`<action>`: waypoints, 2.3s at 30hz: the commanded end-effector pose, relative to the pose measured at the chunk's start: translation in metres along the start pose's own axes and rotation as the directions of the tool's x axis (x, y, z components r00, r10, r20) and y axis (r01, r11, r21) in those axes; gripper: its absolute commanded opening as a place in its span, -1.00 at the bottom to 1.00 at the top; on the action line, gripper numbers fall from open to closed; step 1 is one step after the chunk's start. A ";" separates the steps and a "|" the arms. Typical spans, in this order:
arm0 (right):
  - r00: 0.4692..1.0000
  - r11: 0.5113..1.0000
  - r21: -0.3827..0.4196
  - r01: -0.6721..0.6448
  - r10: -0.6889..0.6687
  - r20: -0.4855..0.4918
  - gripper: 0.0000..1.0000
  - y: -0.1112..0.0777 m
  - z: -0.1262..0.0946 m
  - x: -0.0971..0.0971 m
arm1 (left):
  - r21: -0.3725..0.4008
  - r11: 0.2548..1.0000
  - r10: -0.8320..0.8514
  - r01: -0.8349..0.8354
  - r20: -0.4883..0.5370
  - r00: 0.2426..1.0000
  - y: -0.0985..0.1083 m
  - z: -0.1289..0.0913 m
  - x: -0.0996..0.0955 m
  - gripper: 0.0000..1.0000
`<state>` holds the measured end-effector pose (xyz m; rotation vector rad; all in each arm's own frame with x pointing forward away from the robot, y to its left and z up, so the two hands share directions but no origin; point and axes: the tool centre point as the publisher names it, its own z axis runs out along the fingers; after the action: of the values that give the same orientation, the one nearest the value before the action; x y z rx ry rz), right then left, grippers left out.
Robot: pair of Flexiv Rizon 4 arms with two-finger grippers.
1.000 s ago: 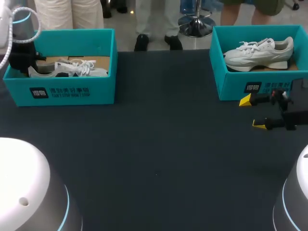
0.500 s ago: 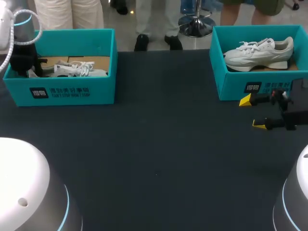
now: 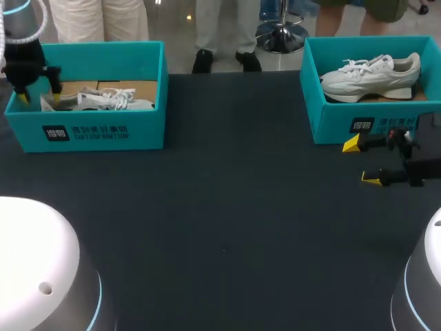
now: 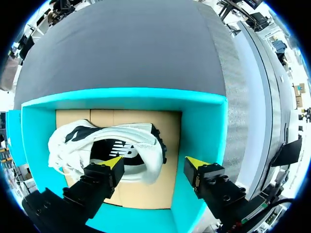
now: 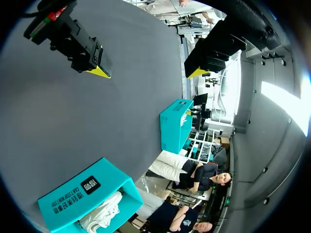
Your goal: Take the shoe out of the shoebox, open the shoe tongue, remove and reinsert the insole, then place the shoe into the shoebox
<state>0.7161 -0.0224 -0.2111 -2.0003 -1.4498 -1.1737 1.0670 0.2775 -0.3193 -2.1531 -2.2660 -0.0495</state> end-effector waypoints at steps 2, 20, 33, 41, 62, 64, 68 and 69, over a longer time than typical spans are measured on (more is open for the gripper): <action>1.000 1.000 -0.001 -0.001 0.001 0.003 1.00 -0.001 0.000 0.000 | 0.005 0.999 -0.033 0.033 -0.016 0.999 -0.010 -0.042 -0.002 1.00; 1.000 1.000 -0.001 -0.001 0.001 0.003 1.00 -0.001 0.000 0.000 | -0.030 0.981 -0.193 0.192 -0.042 0.980 -0.024 -0.130 0.003 1.00; 1.000 1.000 -0.001 -0.001 0.001 0.003 1.00 -0.001 0.000 0.000 | -0.003 0.918 -0.397 0.397 0.013 0.918 -0.041 -0.152 0.000 1.00; 1.000 1.000 -0.001 -0.001 0.001 0.003 1.00 -0.001 0.000 0.000 | 0.042 0.907 -0.421 0.419 0.074 0.904 -0.074 -0.157 -0.015 1.00; 1.000 1.000 -0.001 -0.001 0.001 0.003 1.00 -0.001 0.000 0.000 | 0.108 0.867 -0.496 0.486 0.114 0.861 -0.096 -0.157 -0.039 1.00; 1.000 1.000 -0.001 -0.001 0.001 0.003 1.00 -0.001 0.000 0.000 | 0.108 0.867 -0.496 0.486 0.114 0.861 -0.096 -0.157 -0.039 1.00; 1.000 1.000 -0.001 -0.001 0.001 0.003 1.00 -0.001 0.000 0.000 | 0.108 0.867 -0.496 0.486 0.114 0.861 -0.096 -0.157 -0.039 1.00; 1.000 1.000 -0.001 -0.001 0.001 0.003 1.00 -0.001 0.000 0.000 | 0.108 0.867 -0.496 0.486 0.114 0.861 -0.096 -0.157 -0.039 1.00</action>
<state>0.7161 -0.0225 -0.2111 -2.0004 -1.4498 -1.1737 0.9720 0.2283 -0.1653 -1.5261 -2.7859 0.1886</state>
